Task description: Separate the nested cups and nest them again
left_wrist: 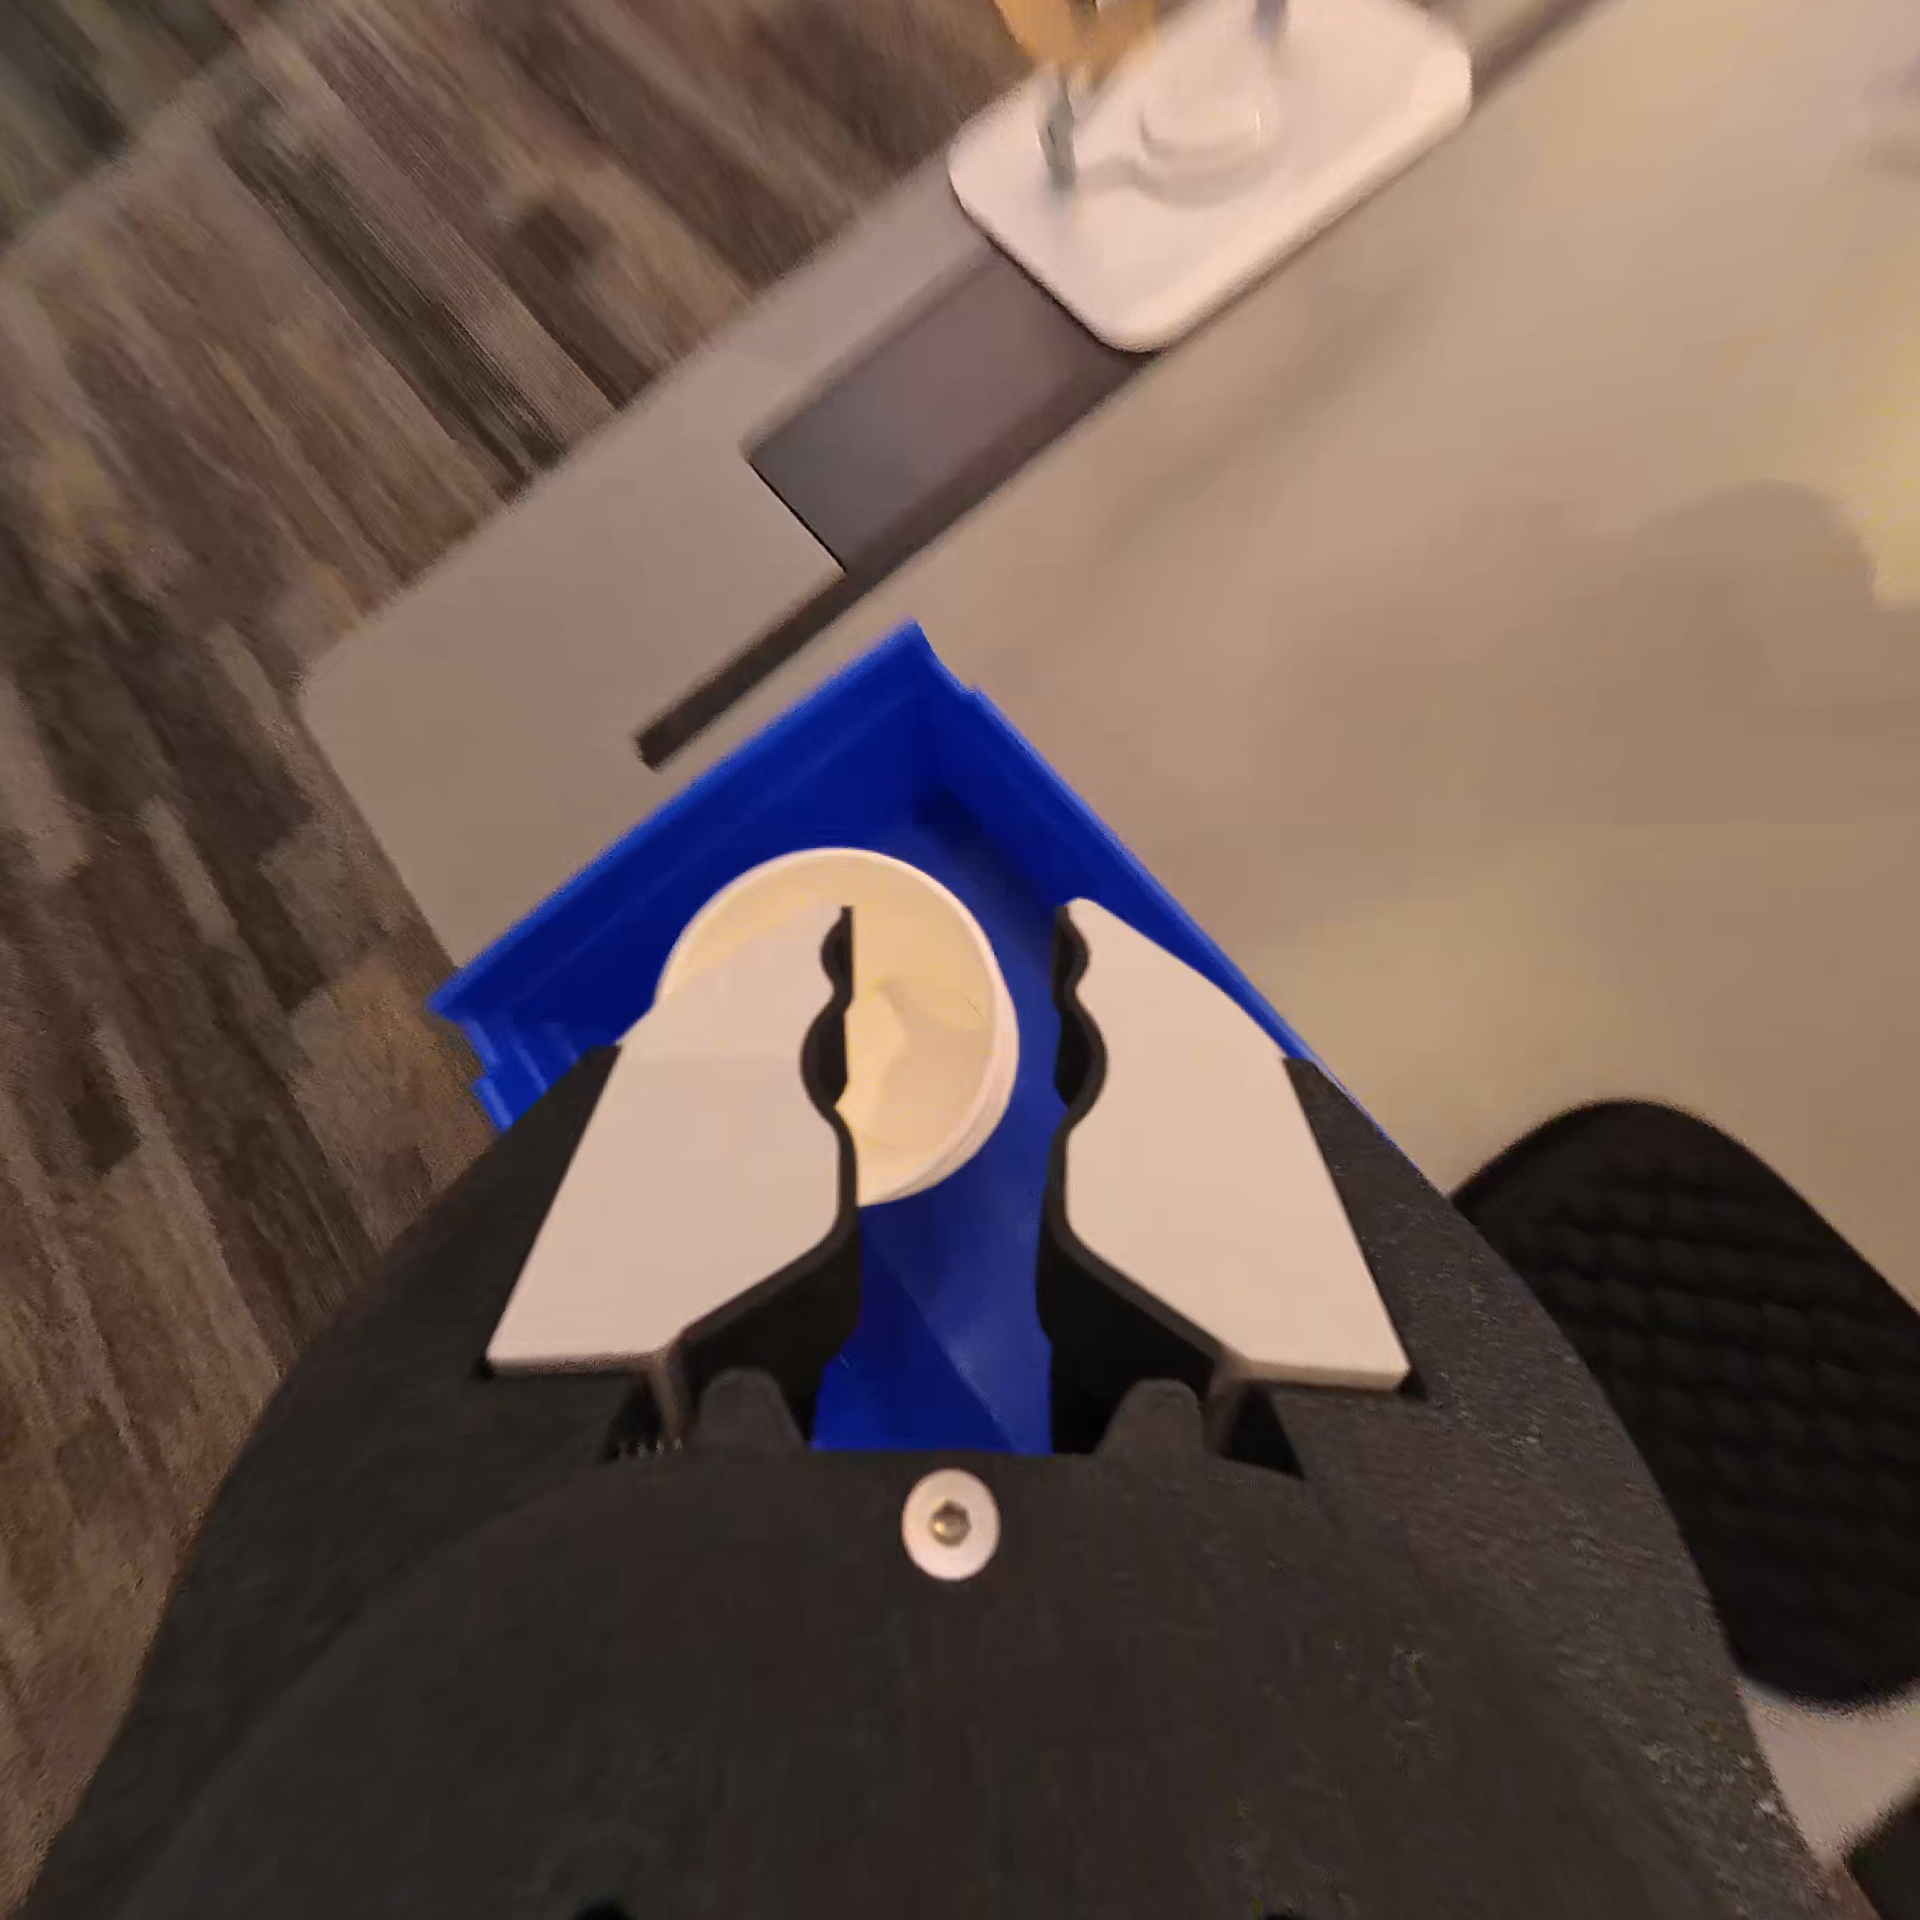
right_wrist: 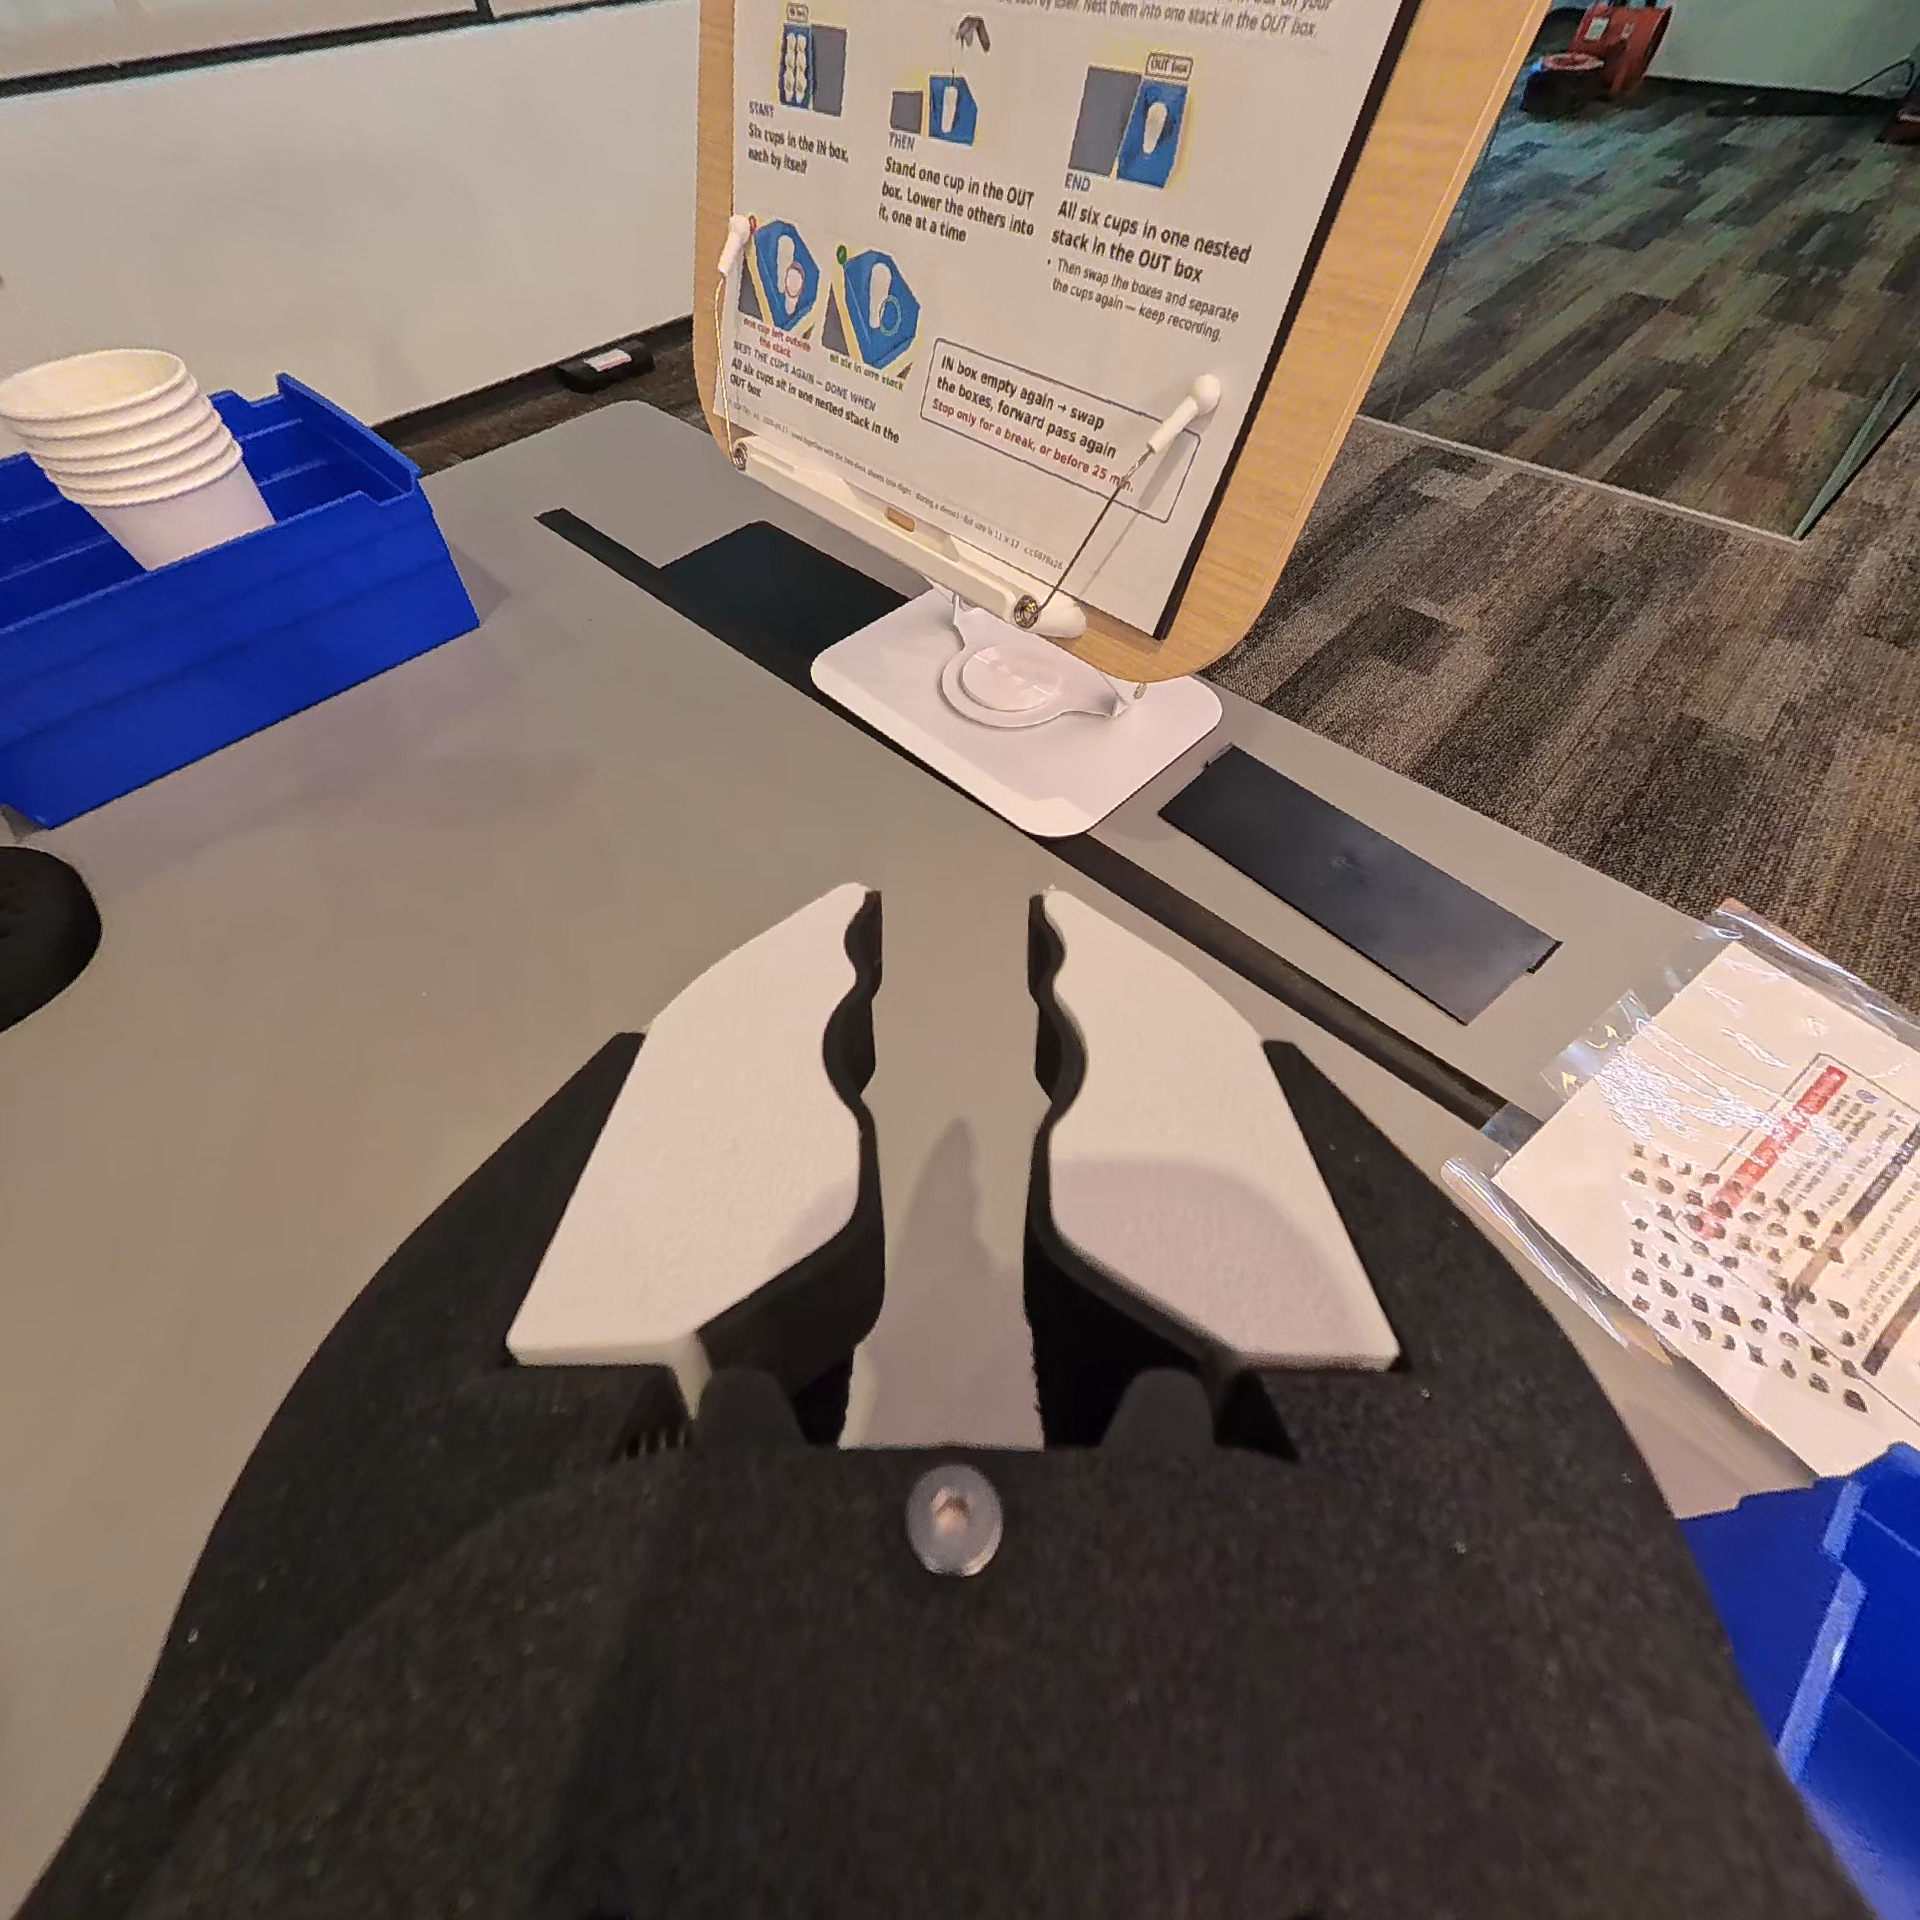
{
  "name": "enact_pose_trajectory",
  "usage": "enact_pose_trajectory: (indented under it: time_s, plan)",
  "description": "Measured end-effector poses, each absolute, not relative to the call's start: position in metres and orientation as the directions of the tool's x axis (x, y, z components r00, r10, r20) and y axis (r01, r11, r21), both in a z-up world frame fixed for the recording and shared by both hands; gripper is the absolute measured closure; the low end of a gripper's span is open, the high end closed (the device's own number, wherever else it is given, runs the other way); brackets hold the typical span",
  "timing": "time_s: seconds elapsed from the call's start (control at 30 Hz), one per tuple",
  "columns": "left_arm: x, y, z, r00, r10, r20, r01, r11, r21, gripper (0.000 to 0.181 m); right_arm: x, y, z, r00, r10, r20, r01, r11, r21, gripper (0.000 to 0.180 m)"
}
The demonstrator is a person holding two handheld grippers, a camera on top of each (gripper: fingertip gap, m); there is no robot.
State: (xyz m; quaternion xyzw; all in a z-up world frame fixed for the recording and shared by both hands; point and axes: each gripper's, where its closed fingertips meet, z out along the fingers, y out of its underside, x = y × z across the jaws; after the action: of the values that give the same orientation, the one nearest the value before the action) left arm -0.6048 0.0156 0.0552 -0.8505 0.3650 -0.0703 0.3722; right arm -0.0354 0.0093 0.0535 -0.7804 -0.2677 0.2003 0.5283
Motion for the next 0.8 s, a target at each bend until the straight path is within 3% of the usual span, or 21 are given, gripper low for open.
enact_pose_trajectory:
  time_s: [0.1,0.2,0.33,0.6,0.8]
  plan:
    - [-0.627,0.010,0.085,0.814,-0.550,-0.185,-0.440,-0.376,-0.816,0.129,-0.034,0.010,0.053,0.780,0.625,-0.033,0.202,-0.301,-0.932,0.154]
    - [-0.655,-0.007,0.082,0.891,-0.425,-0.163,-0.334,-0.367,-0.868,0.115,-0.034,0.012,0.050,0.781,0.623,-0.041,0.200,-0.312,-0.929,0.153]
    - [-0.681,-0.033,0.037,0.939,-0.302,-0.166,-0.289,-0.427,-0.857,0.111,-0.033,0.015,0.043,0.784,0.619,-0.046,0.209,-0.333,-0.919,0.152]
    - [-0.682,-0.048,-0.033,0.987,-0.161,0.002,-0.087,-0.546,-0.833,0.107,-0.041,0.016,0.034,0.775,0.630,-0.050,0.232,-0.356,-0.905,0.151]
    - [-0.672,-0.036,-0.056,0.985,-0.158,-0.067,-0.150,-0.604,-0.783,0.101,-0.041,0.017,0.032,0.775,0.630,-0.051,0.235,-0.363,-0.902,0.150]
